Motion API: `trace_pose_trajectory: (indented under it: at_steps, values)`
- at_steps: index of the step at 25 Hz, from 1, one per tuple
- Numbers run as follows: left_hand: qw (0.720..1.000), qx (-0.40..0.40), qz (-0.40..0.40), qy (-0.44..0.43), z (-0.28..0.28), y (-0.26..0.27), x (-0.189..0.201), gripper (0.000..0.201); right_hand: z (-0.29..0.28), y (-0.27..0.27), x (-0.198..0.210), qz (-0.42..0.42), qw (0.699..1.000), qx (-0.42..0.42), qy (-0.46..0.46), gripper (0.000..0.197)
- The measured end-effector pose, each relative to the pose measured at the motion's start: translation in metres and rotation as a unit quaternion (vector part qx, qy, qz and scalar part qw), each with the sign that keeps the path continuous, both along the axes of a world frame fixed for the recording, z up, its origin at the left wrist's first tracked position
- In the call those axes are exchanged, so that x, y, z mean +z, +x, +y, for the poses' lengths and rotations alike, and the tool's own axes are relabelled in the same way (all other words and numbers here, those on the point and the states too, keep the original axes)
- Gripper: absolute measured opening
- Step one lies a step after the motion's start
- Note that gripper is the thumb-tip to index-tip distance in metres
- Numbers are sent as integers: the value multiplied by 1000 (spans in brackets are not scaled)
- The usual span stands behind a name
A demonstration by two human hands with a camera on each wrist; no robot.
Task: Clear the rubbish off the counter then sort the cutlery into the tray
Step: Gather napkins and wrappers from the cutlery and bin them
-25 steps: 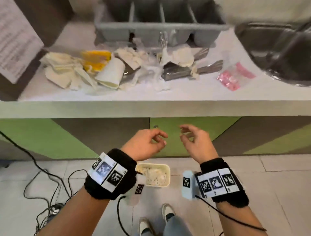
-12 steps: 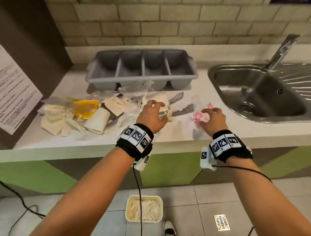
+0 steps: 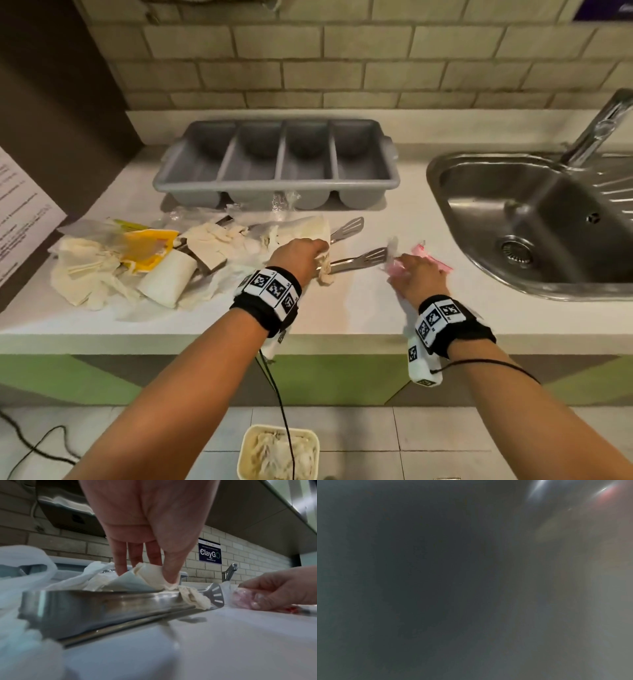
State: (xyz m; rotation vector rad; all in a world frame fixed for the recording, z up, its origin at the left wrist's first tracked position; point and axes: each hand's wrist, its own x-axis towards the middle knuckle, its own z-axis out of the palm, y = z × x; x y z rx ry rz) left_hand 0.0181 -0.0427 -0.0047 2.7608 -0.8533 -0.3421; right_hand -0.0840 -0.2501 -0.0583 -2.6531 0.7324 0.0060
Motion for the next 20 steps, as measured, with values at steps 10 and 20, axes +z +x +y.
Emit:
trace_pose_trajectory:
  at_steps: [10, 20]
  values:
    - [982, 62, -87, -153, 0, -7, 18, 36, -6, 4, -1, 5, 998, -26, -55, 42]
    - [964, 88, -36, -248, 4, -7, 23, 31, -13, 5, 4, -3, 999, -13, -48, 22]
